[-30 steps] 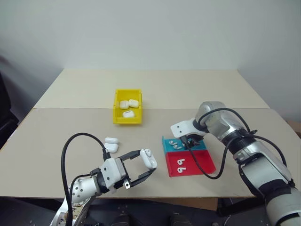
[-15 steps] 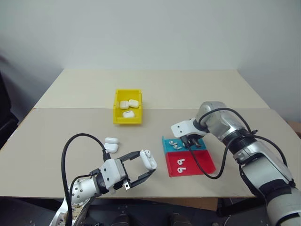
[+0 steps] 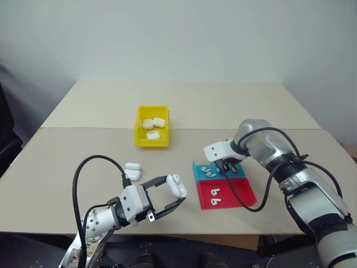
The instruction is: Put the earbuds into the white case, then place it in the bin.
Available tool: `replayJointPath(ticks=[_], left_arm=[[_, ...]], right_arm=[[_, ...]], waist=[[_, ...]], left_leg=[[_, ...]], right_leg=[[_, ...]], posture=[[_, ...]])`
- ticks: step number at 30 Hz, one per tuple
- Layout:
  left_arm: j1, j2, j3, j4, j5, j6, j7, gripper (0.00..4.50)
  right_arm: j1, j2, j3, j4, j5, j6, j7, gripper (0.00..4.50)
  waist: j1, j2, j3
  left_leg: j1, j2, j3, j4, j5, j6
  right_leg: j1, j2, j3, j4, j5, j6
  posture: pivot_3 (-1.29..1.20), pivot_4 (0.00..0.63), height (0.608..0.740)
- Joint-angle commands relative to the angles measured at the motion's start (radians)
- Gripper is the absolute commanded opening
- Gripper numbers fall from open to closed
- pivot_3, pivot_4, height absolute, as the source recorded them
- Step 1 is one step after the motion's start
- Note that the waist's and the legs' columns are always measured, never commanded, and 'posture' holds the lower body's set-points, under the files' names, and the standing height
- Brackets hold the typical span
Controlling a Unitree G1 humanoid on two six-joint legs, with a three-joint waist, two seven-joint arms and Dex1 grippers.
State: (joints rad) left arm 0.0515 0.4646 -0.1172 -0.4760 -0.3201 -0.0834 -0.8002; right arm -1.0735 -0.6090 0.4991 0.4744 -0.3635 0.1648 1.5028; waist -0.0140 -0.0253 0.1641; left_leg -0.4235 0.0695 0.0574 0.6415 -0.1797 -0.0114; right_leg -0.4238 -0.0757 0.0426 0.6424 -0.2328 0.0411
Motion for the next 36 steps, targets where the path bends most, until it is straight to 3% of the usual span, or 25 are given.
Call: replayJointPath(ticks=[1, 5, 12, 19, 26, 36], left_arm=[[-0.053, -0.01, 0.009, -0.054, -0.064, 0.014, -0.001, 2.75], [-0.136, -0.035, 0.008, -0.066, -0.135, 0.071, 0.016, 2.75], [-0.322, -0.088, 0.0, -0.043, -0.245, 0.208, 0.039, 2.75], [-0.431, -0.115, -0.023, 0.054, -0.24, 0.225, -0.01, 2.75], [-0.479, -0.138, -0.019, 0.097, -0.242, 0.22, -0.041, 2.75], [-0.47, -0.14, -0.006, 0.068, -0.256, 0.24, -0.047, 2.75]], right_arm=[[-0.015, -0.046, -0.169, -0.156, 0.121, 0.147, -0.013, 0.77], [0.022, -0.063, -0.376, -0.341, 0.26, 0.318, -0.108, 0.77], [0.087, 0.022, -0.835, -0.754, 0.746, 0.962, -0.249, 0.77], [0.164, 0.137, -1.143, -0.995, 1.116, 1.282, -0.425, 0.77], [0.252, 0.186, -1.171, -1.082, 1.351, 1.34, -0.577, 0.77], [0.381, 0.154, -1.017, -1.09, 1.48, 1.121, -0.692, 0.77]], waist=[[0.001, 0.0, 0.0], [0.004, 0.0, 0.0], [0.004, 0.0, 0.0], [-0.001, 0.0, 0.0], [-0.001, 0.0, 0.0], [-0.003, 0.0, 0.0]], left_leg=[[0.0, 0.0, 0.0, 0.0, 0.0, 0.0], [0.0, 0.0, 0.0, 0.0, 0.0, 0.0], [0.0, 0.0, -0.003, 0.0, 0.0, 0.0], [0.0, 0.0, -0.003, 0.001, 0.0, 0.0], [0.0, -0.001, -0.004, 0.001, 0.0, 0.0], [0.0, -0.001, -0.005, 0.001, 0.0, 0.001]], right_leg=[[0.0, 0.0, 0.0, 0.0, 0.0, 0.0], [0.0, 0.0, 0.0, 0.0, 0.0, 0.0], [0.002, 0.001, -0.001, 0.0, 0.0, 0.001], [0.002, 0.001, -0.001, 0.001, 0.0, 0.0], [0.002, 0.001, 0.0, 0.0, 0.0, 0.001], [0.002, 0.002, -0.001, 0.0, 0.0, 0.001]], posture=[[0.0, 0.15, 0.74], [0.0, 0.15, 0.74], [0.0, 0.15, 0.74], [0.0, 0.15, 0.74], [0.0, 0.15, 0.74], [0.0, 0.15, 0.74]])
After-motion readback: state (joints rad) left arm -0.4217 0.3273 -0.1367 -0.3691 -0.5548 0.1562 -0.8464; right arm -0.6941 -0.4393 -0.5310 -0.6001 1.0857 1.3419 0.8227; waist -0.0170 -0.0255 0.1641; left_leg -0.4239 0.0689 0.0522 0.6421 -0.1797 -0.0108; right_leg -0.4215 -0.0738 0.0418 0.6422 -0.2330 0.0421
